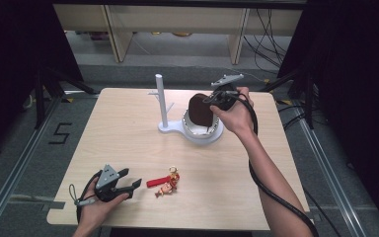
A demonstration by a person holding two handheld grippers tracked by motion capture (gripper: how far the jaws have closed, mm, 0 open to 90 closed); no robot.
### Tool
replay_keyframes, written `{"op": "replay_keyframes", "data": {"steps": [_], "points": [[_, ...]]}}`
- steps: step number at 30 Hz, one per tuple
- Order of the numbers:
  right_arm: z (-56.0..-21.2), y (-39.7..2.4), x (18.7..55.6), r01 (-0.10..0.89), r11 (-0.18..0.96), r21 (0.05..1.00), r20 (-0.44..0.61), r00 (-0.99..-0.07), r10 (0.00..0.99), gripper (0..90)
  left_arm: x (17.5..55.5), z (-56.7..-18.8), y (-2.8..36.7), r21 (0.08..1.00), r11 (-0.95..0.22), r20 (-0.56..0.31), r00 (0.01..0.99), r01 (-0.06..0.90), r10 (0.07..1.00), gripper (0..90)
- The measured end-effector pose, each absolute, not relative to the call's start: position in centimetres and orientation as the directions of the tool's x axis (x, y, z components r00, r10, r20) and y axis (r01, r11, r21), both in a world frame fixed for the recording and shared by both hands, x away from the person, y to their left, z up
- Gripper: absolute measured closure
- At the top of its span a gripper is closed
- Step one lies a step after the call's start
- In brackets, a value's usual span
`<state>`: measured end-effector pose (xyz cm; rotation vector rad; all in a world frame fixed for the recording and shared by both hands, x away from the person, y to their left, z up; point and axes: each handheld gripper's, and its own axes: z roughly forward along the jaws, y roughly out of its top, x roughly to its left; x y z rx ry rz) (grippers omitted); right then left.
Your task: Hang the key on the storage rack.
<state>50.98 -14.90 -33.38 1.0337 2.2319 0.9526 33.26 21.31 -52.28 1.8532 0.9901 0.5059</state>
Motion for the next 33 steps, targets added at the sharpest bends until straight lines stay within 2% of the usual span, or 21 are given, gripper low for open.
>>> {"op": "replay_keyframes", "data": {"steps": [33], "points": [[-37.6,-14.4,52.0,0.447,0.476,0.757,-0.134,-0.608,0.783,73.8,33.2,-52.3,21.3,0.877,-0.239,-0.059,0.588,0.416,0.806,33.6]]}}
